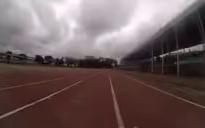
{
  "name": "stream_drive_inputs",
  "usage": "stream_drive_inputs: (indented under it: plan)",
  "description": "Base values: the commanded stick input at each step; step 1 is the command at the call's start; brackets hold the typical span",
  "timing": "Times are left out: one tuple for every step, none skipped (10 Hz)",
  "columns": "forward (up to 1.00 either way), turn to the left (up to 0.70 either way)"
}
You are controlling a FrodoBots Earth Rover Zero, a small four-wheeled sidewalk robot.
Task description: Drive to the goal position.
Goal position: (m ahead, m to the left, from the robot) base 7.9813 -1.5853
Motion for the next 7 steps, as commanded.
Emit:
stream_drive_inputs:
  plan:
    - [0.7, 0.0]
    - [0.7, 0.0]
    - [0.7, 0.0]
    - [0.7, 0.0]
    - [0.7, 0.0]
    - [0.7, 0.0]
    - [0.7, 0.0]
